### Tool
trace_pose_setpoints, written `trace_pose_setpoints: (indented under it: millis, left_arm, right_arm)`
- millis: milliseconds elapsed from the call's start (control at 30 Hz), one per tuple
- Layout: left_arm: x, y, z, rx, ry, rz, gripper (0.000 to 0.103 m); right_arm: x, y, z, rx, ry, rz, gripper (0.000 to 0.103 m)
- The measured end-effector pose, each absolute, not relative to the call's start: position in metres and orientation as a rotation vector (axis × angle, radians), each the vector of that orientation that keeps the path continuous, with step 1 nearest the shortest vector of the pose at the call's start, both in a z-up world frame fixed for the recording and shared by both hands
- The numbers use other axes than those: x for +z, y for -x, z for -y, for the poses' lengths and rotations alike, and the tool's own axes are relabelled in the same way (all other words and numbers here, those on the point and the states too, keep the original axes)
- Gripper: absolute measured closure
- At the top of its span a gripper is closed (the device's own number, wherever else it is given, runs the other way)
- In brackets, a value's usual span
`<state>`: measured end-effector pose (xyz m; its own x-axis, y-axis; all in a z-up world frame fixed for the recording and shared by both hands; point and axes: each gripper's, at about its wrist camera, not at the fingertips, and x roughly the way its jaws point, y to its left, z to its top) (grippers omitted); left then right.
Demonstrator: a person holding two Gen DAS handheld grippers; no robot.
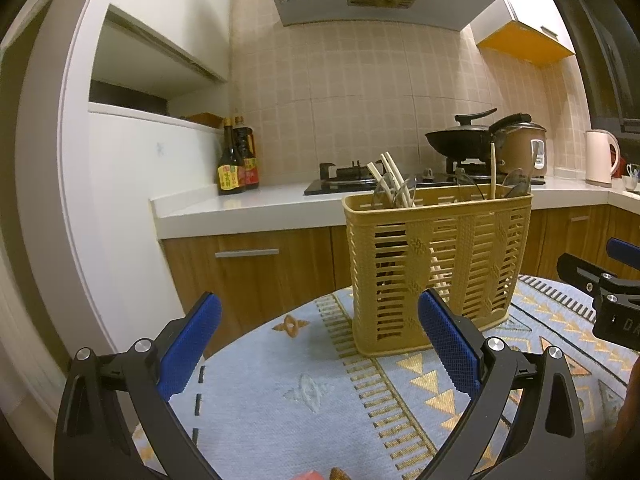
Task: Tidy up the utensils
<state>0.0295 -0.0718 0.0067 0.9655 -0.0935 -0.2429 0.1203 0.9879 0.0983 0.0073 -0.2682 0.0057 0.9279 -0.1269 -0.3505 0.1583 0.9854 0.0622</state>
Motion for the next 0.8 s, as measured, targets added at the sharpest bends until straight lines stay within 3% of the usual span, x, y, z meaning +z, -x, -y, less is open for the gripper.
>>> trace_pose_setpoints:
  millis: [800]
  left_arm:
    - [0.0059,-0.0322,0.0712,-0.112,-0.111,-0.225,0.007]
  right_arm:
    - [0.0057,-0.0107,0.2683,-0.139,-0.084,-0.37,0.008]
